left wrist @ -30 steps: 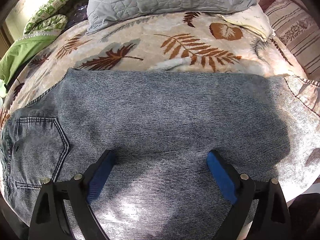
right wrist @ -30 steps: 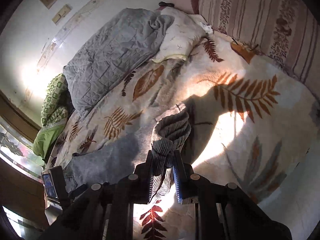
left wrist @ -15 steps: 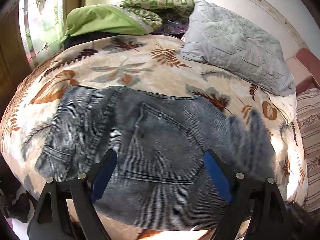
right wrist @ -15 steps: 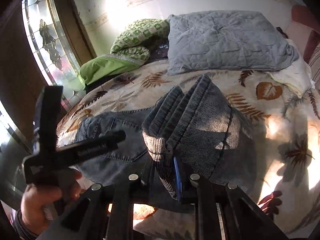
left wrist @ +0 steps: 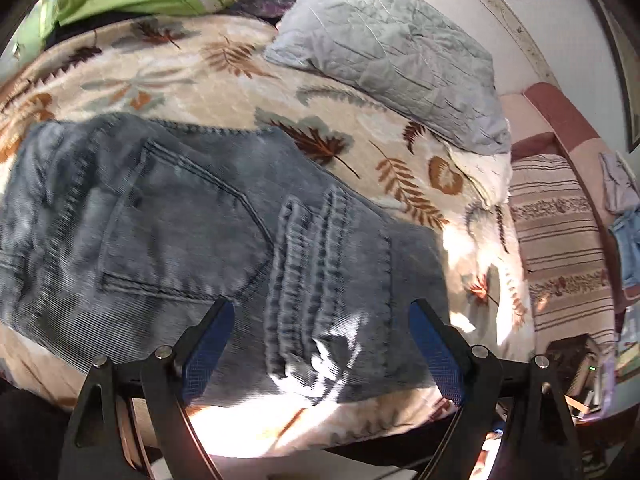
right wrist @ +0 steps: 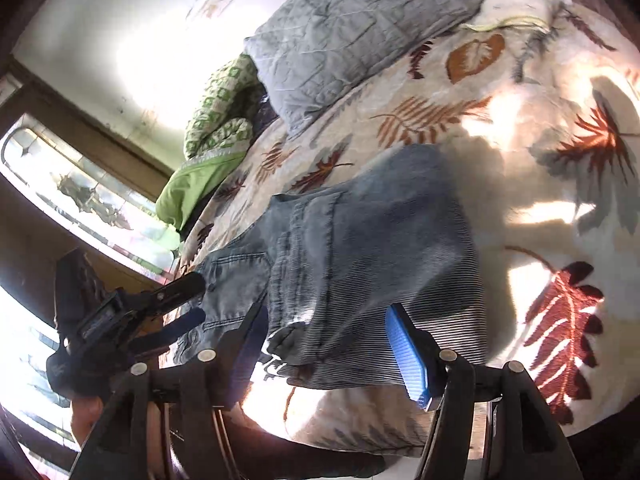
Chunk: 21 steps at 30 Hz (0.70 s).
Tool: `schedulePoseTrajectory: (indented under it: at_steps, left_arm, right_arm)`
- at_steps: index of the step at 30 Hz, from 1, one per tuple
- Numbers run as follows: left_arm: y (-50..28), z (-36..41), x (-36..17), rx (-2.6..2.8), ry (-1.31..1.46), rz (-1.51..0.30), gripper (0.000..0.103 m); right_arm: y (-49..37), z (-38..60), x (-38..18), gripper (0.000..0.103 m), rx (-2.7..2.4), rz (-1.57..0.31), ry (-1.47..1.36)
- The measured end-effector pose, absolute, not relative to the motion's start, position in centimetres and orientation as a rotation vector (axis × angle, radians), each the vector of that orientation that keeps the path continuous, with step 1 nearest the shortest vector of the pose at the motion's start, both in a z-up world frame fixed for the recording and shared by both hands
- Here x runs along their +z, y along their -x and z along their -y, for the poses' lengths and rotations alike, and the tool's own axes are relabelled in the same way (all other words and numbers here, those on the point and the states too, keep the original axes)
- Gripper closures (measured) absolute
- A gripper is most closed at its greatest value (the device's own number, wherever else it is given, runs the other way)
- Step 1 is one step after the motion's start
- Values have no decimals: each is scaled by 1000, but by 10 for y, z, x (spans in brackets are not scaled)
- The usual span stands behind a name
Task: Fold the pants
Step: 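Fold the hem over toward the waistband with the right gripper while the left gripper pins the jeans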
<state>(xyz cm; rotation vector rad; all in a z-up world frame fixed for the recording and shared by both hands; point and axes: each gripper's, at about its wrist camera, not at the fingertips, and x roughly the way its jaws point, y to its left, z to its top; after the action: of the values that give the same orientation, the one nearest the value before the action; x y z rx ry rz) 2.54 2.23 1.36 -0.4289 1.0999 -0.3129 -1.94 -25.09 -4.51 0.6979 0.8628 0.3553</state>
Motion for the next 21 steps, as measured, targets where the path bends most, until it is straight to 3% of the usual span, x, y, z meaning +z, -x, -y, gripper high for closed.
schedulePoseTrajectory:
  at_steps: [6,11,18,20,21]
  left_arm:
    - [-18,-12,-8,-316,559,-1226,20]
    - [-16,2,6,-393,619,-1207,20]
    - [-22,4,-27,-294,635,-1284,21]
    - [-20,1,-34,-267,640,-1286,31]
    - [-20,0,-35,-252,629,-1284,51]
  right_arm:
    - [19,280,-88,38,438,-876,-891]
    - [22,287,-92,38,476,-858,-954]
    - [29,293,-92,38,489,-850,-973]
    - [30,293,-90,38,492,-848,-967]
    - [31,293,-90,38,490,-847,-960]
